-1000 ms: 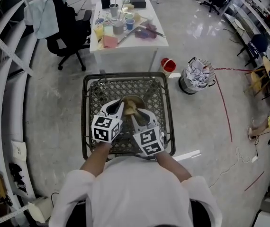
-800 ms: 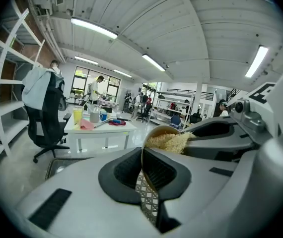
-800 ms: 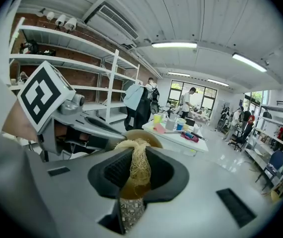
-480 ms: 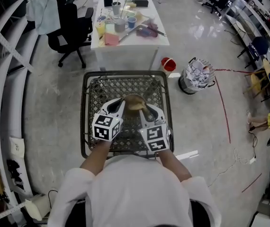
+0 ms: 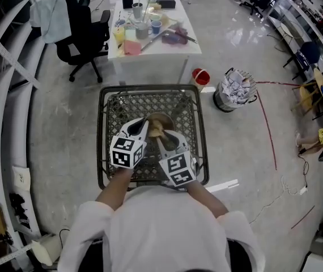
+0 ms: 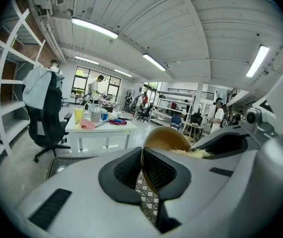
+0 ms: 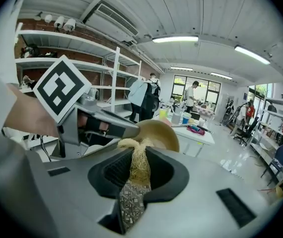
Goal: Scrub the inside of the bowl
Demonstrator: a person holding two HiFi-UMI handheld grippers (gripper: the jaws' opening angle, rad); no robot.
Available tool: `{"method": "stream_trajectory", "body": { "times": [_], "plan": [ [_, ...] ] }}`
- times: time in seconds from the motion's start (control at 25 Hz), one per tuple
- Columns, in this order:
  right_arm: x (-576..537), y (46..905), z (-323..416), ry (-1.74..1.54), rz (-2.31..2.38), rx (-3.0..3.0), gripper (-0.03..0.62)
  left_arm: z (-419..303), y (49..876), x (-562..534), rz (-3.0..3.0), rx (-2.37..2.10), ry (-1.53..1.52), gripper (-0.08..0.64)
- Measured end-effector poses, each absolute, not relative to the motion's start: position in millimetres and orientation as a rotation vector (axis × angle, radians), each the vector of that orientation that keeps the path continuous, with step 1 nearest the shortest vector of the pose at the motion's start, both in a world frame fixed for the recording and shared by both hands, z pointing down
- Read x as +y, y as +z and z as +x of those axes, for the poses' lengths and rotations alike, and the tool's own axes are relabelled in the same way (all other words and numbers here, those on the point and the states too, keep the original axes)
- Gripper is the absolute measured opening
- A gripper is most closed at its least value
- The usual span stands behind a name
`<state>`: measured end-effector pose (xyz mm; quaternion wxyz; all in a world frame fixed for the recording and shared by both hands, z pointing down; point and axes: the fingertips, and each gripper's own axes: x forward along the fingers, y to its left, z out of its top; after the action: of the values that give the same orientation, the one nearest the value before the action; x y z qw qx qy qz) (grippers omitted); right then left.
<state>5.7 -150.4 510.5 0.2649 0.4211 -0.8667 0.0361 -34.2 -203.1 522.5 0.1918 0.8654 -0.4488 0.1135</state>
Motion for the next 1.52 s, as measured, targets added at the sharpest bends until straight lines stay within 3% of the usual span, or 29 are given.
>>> {"method": "stream_trajectory", "body": {
  "times": [0.44,1.52],
  "plan": [
    [-173,499,36,0.105,1.264,-2.301,0.089,-38,527,-203,2.43,-1.242,0.327,0.043],
    [-167,509,28,0.189,1.255,-2.399,0.089,-62,585,-219,2.247,-1.245,0.368,0.043]
  ]
}}
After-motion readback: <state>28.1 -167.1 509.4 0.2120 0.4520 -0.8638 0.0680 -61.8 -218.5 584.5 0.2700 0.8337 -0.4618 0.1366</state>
